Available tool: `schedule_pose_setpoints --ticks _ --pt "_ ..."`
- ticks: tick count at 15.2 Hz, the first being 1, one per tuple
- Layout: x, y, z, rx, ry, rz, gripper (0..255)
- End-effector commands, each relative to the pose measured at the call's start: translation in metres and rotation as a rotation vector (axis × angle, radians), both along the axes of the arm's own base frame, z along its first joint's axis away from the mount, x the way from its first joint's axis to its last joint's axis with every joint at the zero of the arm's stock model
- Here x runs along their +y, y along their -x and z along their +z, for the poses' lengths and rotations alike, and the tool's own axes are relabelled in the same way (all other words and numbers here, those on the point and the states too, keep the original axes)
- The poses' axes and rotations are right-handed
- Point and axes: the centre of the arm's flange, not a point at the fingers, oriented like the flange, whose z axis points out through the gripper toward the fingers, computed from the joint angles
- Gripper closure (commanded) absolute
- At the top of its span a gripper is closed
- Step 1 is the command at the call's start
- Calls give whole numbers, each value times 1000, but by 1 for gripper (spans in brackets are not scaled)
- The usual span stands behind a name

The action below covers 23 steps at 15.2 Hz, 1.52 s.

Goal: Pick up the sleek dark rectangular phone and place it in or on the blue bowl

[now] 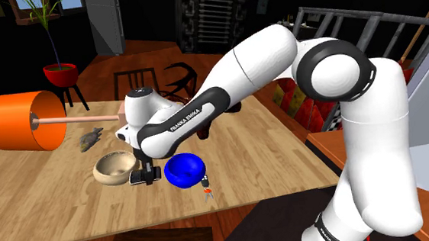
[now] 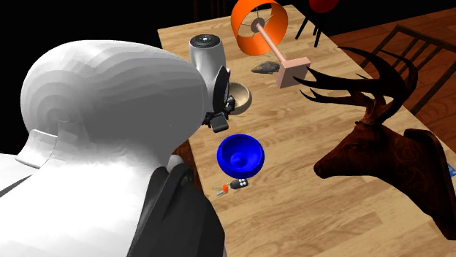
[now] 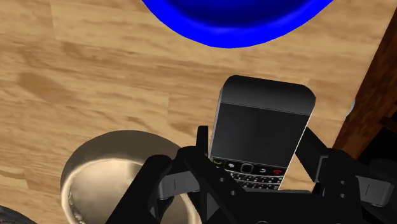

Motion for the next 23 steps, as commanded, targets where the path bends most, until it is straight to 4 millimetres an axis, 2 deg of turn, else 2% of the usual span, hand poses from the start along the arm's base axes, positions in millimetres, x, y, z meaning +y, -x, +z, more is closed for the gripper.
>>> schedule_pose_setpoints --ticks 1,15,23 --pt "0 0 10 0 0 0 255" --pt "0 0 83 0 0 0 255" --pt "-100 34 87 0 0 0 255"
